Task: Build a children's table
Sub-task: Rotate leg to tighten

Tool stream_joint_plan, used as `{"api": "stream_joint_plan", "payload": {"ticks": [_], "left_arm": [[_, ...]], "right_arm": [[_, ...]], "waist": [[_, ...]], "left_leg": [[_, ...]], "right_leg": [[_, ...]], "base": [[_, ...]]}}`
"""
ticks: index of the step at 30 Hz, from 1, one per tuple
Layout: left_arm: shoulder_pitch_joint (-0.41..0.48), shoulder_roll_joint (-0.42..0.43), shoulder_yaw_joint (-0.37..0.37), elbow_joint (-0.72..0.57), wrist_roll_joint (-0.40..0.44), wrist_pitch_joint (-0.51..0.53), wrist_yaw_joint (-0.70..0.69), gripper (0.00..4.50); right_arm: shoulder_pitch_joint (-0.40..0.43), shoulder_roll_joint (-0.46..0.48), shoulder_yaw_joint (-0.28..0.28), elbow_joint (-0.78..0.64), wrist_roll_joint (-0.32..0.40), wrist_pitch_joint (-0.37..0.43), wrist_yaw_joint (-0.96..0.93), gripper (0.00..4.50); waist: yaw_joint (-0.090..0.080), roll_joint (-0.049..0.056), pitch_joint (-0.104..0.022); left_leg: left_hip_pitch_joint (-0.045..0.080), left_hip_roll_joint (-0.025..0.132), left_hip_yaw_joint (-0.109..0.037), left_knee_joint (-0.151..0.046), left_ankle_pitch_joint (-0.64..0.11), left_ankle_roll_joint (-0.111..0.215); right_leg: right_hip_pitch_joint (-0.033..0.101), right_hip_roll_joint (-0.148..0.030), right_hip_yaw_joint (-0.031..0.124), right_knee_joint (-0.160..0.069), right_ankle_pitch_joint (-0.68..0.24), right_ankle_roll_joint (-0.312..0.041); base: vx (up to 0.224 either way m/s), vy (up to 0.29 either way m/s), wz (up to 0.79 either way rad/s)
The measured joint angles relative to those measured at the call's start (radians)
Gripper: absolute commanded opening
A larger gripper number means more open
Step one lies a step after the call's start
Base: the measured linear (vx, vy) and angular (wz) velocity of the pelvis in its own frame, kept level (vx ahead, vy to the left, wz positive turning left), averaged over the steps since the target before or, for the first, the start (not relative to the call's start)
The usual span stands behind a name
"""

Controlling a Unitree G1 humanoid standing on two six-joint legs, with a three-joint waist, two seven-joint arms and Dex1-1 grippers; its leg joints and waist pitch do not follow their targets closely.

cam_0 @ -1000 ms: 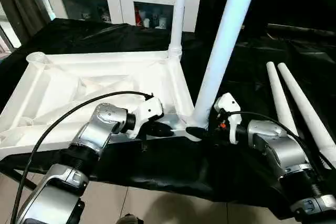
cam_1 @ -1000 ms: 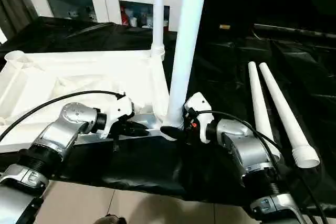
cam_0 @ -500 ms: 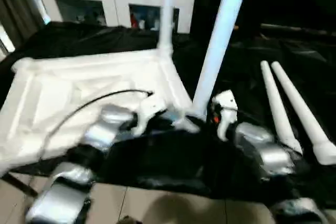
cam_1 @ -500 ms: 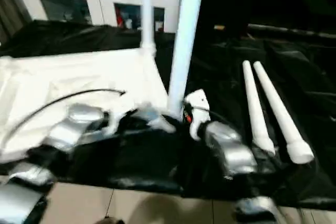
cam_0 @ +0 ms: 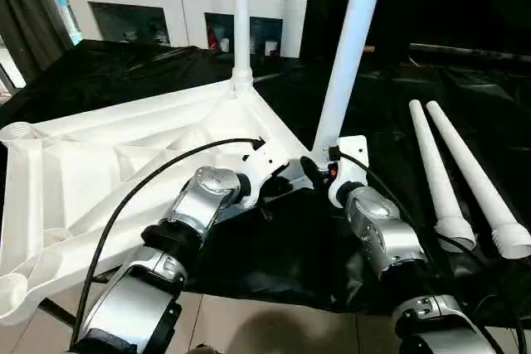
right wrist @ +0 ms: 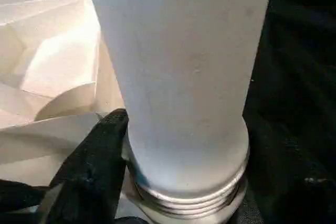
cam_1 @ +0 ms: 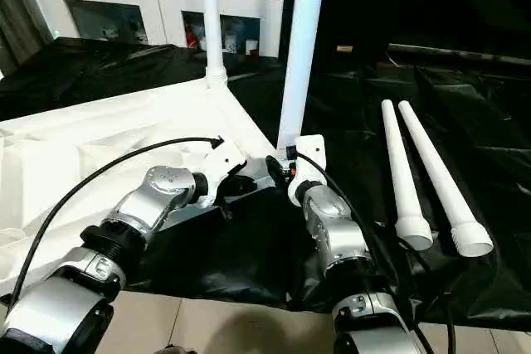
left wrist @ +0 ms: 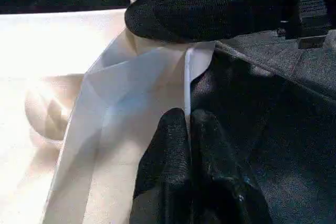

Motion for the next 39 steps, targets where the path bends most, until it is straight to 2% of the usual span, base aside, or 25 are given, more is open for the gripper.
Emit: {"api": "stream_joint_plan", "payload": {"ticks": [3, 4, 9, 14, 23, 34, 39], "left_arm": [[0.001, 0.032, 0.000, -0.003, -0.001, -0.027, -0.036, 0.00], [0.008, 0.051, 0.002, -0.009, -0.004, -0.044, -0.064, 0.00], [0.039, 0.124, -0.001, -0.058, -0.030, -0.089, -0.210, 0.00], [0.057, 0.180, -0.002, -0.098, -0.055, -0.106, -0.320, 0.00], [0.077, 0.200, -0.007, -0.127, -0.068, -0.106, -0.406, 0.00], [0.093, 0.204, -0.014, -0.158, -0.070, -0.094, -0.416, 0.00], [0.094, 0.200, -0.013, -0.155, -0.070, -0.094, -0.407, 0.00]], "right_arm": [[-0.001, -0.040, 0.011, -0.007, 0.012, 0.013, 0.101, 3.55], [0.000, -0.072, 0.026, -0.019, 0.015, 0.027, 0.155, 3.84], [0.043, -0.210, 0.105, -0.135, 0.033, 0.046, 0.415, 3.84], [0.061, -0.287, 0.134, -0.189, 0.046, 0.058, 0.574, 3.84], [0.079, -0.311, 0.161, -0.234, 0.057, 0.077, 0.661, 3.84], [0.089, -0.305, 0.161, -0.242, 0.077, 0.088, 0.678, 2.83], [0.094, -0.284, 0.156, -0.240, 0.075, 0.088, 0.642, 2.75]], "waist": [[-0.001, 0.001, 0.001], [-0.001, 0.001, 0.001], [0.003, 0.002, 0.001], [0.004, 0.002, 0.001], [0.022, 0.002, 0.001], [0.023, 0.002, 0.001], [0.022, 0.002, 0.001]], "left_leg": [[-0.004, 0.001, 0.000, -0.002, 0.000, 0.000], [-0.004, 0.001, 0.000, -0.004, 0.000, -0.001], [-0.009, 0.003, 0.000, -0.006, 0.001, -0.002], [-0.020, 0.004, 0.000, -0.001, 0.002, 0.000], [-0.021, 0.005, 0.001, 0.003, 0.002, 0.001], [-0.021, 0.005, 0.001, 0.003, 0.002, 0.001], [-0.020, 0.005, 0.001, 0.005, 0.002, 0.001]], "right_leg": [[-0.004, 0.000, -0.001, -0.001, 0.010, -0.002], [-0.005, 0.000, -0.002, -0.001, 0.010, -0.002], [-0.010, 0.003, -0.002, -0.002, 0.008, -0.002], [-0.019, 0.003, -0.001, -0.002, 0.006, -0.004], [-0.020, 0.003, -0.001, 0.001, 0.006, -0.004], [-0.020, 0.003, -0.001, 0.001, 0.006, -0.004], [-0.019, 0.003, -0.001, 0.003, 0.006, -0.004]], "base": [[0.000, 0.000, 0.00], [0.000, 0.000, 0.00], [0.000, 0.000, 0.00], [0.000, 0.000, 0.00], [0.000, 0.000, 0.00], [0.000, 0.000, 0.00], [0.000, 0.000, 0.00]]}}
